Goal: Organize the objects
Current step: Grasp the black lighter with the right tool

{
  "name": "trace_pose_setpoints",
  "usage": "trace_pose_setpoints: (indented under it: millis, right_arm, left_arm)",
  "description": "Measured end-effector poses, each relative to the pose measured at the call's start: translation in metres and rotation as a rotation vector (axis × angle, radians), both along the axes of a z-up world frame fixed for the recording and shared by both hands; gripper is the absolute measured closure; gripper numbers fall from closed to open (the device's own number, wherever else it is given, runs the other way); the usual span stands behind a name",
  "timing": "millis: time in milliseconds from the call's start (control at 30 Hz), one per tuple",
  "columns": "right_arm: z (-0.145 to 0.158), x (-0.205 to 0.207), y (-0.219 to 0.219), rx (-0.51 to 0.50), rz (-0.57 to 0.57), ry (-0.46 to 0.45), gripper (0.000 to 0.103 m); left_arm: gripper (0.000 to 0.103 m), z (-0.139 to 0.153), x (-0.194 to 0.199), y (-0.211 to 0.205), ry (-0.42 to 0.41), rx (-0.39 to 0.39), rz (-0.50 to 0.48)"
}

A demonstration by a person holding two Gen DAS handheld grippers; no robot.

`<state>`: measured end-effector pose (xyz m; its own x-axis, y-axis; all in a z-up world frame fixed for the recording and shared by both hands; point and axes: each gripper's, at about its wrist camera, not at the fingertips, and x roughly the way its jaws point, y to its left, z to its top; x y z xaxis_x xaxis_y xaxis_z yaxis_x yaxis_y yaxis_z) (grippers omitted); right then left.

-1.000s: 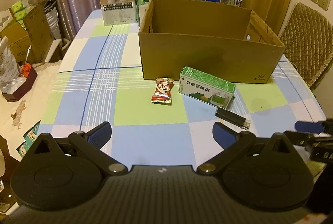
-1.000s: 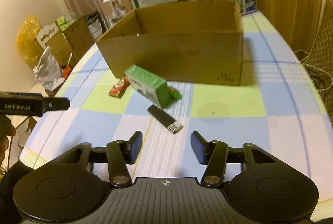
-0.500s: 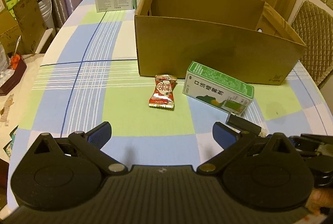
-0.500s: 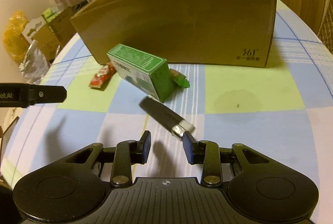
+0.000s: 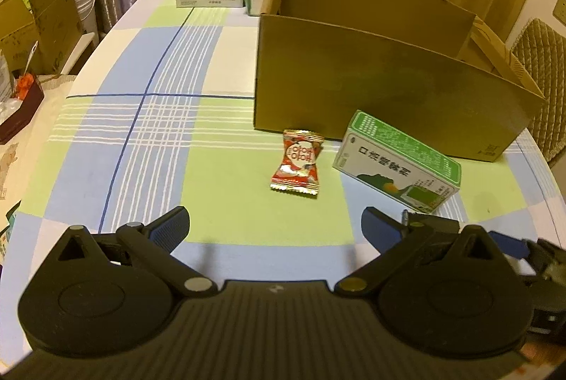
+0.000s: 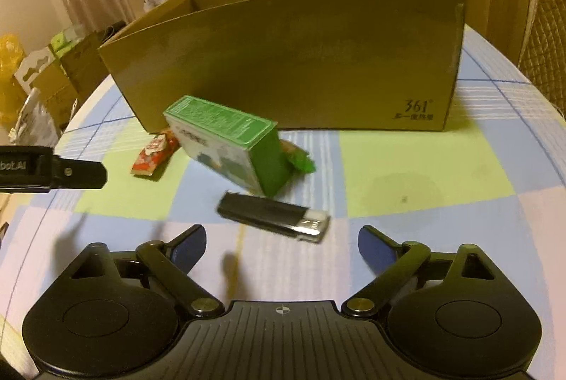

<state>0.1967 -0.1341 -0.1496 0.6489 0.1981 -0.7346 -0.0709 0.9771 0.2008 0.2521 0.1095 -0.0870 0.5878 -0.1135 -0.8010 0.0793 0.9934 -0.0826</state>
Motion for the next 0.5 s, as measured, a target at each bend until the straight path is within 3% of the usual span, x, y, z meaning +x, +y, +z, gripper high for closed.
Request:
trace_pose_setpoints:
  millis: [400,500]
  right_arm:
    - [-0.012,0.026,0.046,-0.138,-0.125,-0.032,0.011]
    - [-0.015,0.028,0.05,-0.184,-0.103,-0.032,0.012]
  left_arm:
    - [0.001,-0.007,0.006,0.02,0.004,-0.019,0.034]
    - [0.001,-0.008,0.009,0.02,0.003,-0.023,0.032]
